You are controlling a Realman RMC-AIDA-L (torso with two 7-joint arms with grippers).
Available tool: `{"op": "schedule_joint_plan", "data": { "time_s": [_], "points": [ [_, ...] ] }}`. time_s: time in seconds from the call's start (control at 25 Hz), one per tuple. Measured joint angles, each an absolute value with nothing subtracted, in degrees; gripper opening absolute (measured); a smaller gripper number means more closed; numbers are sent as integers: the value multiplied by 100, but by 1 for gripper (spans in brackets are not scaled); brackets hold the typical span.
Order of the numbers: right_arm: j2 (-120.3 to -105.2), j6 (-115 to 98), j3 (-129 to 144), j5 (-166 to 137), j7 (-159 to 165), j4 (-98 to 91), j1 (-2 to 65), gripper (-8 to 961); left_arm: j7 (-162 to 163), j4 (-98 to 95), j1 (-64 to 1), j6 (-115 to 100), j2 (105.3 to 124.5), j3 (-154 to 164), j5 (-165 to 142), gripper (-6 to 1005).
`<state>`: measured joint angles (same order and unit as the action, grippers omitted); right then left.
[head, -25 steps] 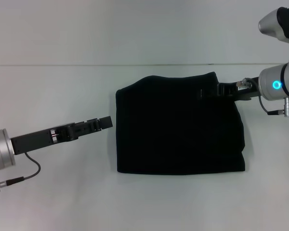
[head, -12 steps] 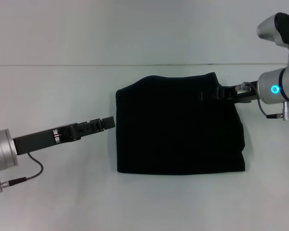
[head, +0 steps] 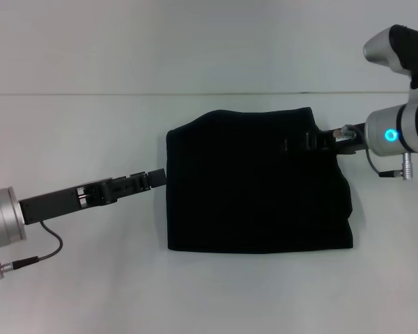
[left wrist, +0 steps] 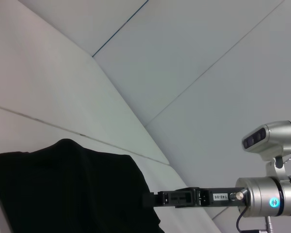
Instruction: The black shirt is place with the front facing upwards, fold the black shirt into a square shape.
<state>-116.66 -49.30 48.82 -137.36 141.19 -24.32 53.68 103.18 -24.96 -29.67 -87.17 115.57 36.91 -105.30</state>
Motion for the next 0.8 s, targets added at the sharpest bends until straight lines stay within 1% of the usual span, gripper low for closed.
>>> {"op": "schedule_joint_plan", "data": {
  "time_s": [0.2,0.36,0.8],
  "points": [
    [-11700,-5053,4879,-13721,14096,-2732,5192,673,10318,-2496,-2961,-8727,11558,3691,-10530,886],
    [-11693,-5065,4874,-13718,14114,-2742,5146,628,10318,-2496,-2965,-8729,11557,3691,-10529,886],
    [-11656,-5062,4898,-13746,14087,-2749,5128,178,10317,-2496,-2974,-8746,11557,3691,-10529,885]
  ]
}}
